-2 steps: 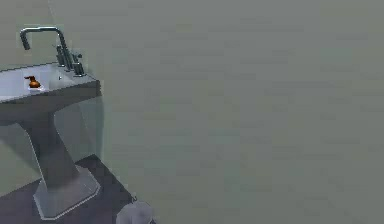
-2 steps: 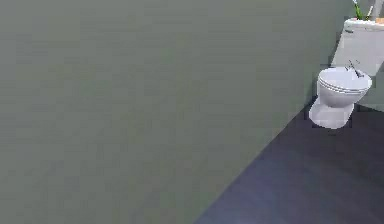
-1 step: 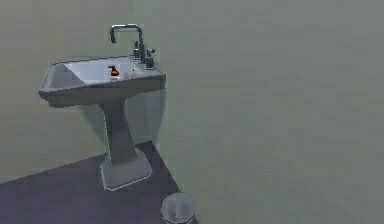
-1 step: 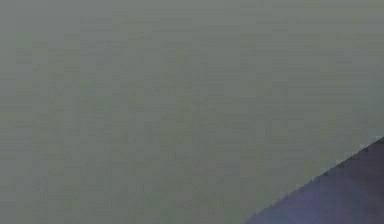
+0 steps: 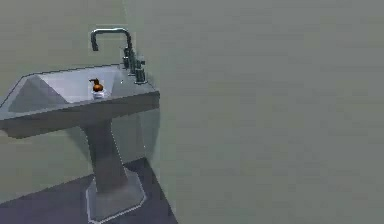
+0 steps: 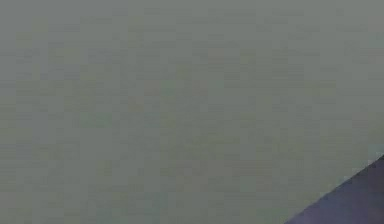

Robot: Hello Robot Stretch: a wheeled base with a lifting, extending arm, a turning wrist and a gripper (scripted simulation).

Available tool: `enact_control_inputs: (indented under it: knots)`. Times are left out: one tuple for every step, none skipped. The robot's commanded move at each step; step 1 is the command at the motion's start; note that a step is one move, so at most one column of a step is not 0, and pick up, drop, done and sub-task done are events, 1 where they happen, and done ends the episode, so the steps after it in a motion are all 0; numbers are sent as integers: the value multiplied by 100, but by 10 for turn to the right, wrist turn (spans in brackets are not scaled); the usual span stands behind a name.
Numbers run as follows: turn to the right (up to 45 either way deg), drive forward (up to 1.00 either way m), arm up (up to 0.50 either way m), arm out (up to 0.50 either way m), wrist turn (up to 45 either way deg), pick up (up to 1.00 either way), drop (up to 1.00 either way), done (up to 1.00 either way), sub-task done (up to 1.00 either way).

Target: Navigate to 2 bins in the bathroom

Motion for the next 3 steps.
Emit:
enact_control_inputs:
  knots:
    - [-450,0,0,0,0,0,0,0,0]
    - [-330,0,0,0,0,0,0,0,0]
    - [0,55,0,0,0,0,0,0,0]
